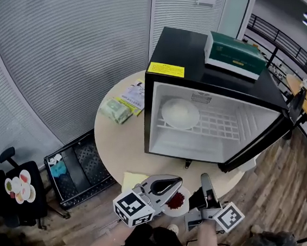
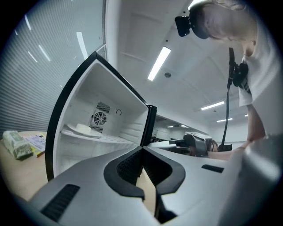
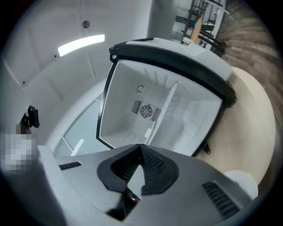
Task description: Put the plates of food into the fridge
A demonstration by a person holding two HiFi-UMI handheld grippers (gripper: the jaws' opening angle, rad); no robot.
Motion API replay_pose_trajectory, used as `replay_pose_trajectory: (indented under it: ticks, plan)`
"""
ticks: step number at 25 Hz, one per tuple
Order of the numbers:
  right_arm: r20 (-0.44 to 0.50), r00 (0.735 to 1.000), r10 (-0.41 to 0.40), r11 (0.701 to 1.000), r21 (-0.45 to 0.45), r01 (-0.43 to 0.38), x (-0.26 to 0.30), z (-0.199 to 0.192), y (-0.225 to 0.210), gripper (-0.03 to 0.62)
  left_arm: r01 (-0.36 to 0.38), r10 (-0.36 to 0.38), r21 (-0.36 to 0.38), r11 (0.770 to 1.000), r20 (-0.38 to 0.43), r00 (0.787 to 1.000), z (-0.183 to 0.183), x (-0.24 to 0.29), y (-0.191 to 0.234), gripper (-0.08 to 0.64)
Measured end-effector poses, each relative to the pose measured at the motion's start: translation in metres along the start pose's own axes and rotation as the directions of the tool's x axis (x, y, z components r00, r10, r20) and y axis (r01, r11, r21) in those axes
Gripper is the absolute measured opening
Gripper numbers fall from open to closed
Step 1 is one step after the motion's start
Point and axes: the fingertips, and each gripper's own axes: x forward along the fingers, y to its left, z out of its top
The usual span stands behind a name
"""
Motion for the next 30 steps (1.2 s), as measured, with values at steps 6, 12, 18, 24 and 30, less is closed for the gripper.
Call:
replay_pose_trajectory:
  ticks: [6,12,18,24,30]
  plan:
    - [0.040,0.996,-0.084,0.996,0.017,0.083,-0.066,-0.041,-0.037,0.005,-0.076,0.076,-0.008,0.997,-0.027,0.997,-0.023,-0.022,-0.012,0.005]
    - [-0.010,0.955,-0.295,0.734,-0.642,0.220,-0.083,-0.058,-0.048,0.005,-0.125,0.124,-0.010,0.992,-0.035,0.992,-0.038,-0.032,-0.015,0.005]
    - [-0.024,0.952,-0.304,0.663,-0.723,0.193,-0.085,-0.066,-0.044,0.005,-0.132,0.132,0.000,0.991,-0.064,0.989,-0.049,-0.034,-0.023,0.003]
    - [-0.029,0.955,-0.295,0.685,-0.704,0.190,-0.087,-0.066,-0.045,0.005,-0.144,0.143,-0.048,0.988,-0.027,0.989,-0.043,-0.037,-0.024,0.004]
    - [-0.065,0.959,-0.276,0.754,-0.633,0.175,-0.091,-0.068,-0.050,0.005,-0.142,0.139,-0.048,0.989,-0.057,0.989,-0.051,-0.037,-0.026,0.005]
